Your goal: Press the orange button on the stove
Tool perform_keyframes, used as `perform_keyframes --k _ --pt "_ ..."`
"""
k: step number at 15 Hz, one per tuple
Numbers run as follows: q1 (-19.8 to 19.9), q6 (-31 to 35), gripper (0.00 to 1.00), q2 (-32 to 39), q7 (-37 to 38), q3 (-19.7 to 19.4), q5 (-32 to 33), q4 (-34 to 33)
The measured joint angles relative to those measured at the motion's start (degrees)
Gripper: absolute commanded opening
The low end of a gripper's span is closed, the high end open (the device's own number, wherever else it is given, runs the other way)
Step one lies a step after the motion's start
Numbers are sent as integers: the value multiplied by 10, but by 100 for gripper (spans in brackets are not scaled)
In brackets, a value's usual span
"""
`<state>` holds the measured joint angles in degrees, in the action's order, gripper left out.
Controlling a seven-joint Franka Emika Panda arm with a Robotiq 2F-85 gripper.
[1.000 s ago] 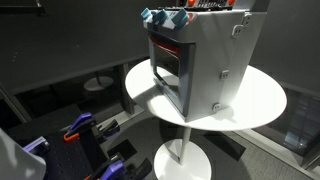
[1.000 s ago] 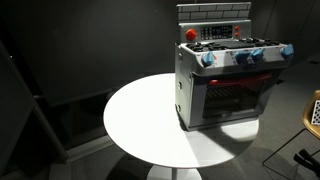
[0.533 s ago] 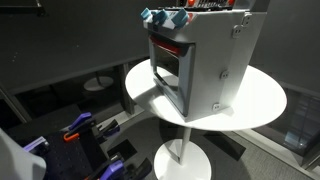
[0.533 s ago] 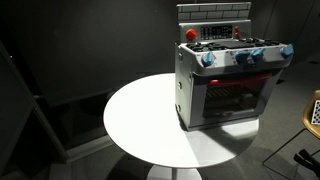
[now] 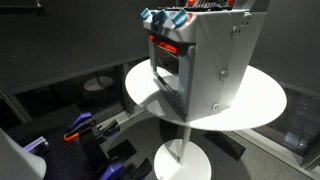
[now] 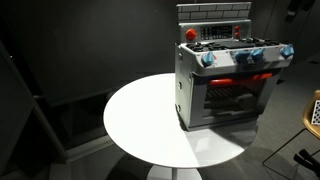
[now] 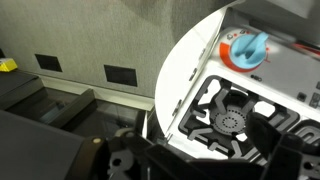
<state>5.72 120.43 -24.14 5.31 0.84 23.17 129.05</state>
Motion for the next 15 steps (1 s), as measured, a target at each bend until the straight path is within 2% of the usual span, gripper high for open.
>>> perform_keyframes --k 4,8,15 --pt "3 35 100 55 -2 -8 4 -35" --pt "3 41 100 98 -2 -12 4 -77" --pt "3 38 100 113 -2 -13 4 -90"
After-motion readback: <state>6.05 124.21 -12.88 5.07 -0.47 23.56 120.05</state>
